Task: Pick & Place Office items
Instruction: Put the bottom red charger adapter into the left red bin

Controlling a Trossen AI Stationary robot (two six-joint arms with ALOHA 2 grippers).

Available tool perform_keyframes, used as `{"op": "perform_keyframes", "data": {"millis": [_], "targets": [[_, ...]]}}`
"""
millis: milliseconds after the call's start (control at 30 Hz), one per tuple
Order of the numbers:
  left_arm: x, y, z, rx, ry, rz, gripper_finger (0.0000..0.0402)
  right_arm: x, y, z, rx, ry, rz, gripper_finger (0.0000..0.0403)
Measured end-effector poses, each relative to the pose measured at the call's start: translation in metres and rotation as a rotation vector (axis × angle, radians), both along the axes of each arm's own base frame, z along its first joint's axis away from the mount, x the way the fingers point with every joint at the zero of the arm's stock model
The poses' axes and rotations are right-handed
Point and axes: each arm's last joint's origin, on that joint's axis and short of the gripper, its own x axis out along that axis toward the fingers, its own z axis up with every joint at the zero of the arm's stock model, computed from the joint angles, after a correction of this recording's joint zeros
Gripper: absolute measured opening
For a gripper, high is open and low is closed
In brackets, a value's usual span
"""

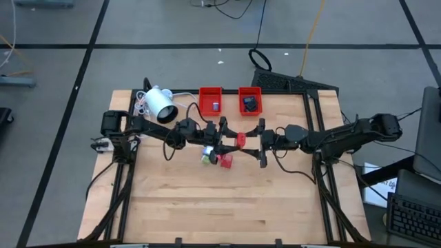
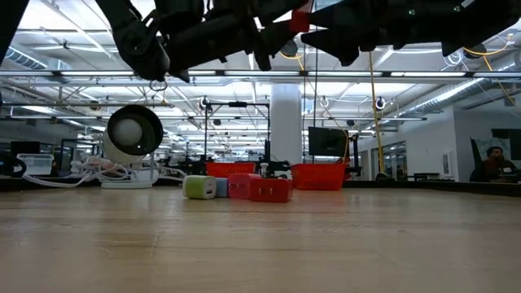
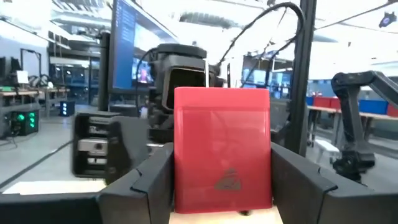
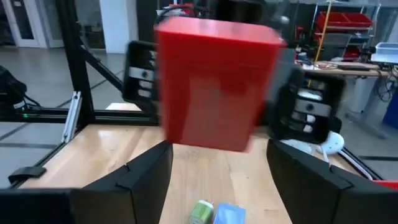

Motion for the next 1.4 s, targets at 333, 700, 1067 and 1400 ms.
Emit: {"op": "perform_keyframes", "data": {"millis": [333,700,1067,1400], "targets": [[0.0,0.008,0.0,-0.003,-0.012,0.003,0.0211,-0.006,0.0,0.008,0.031,-0.023,0.002,0.0251],[-0.002,0.008,0.003,0.006,-0.049,-0.004,0.0211,-0.007,0.002,0.014,0.014,-0.064,-0.037,0.0251],[-0.002,0.006,0.004,0.01,-0.07,-0.013,0.0211,-0.007,0.008,0.016,-0.021,-0.095,-0.041,0.0251],[-0.003,0.006,0.006,0.022,-0.095,-0.007,0.0211,0.008,0.009,0.0,-0.07,-0.078,-0.033,0.0251]]}}
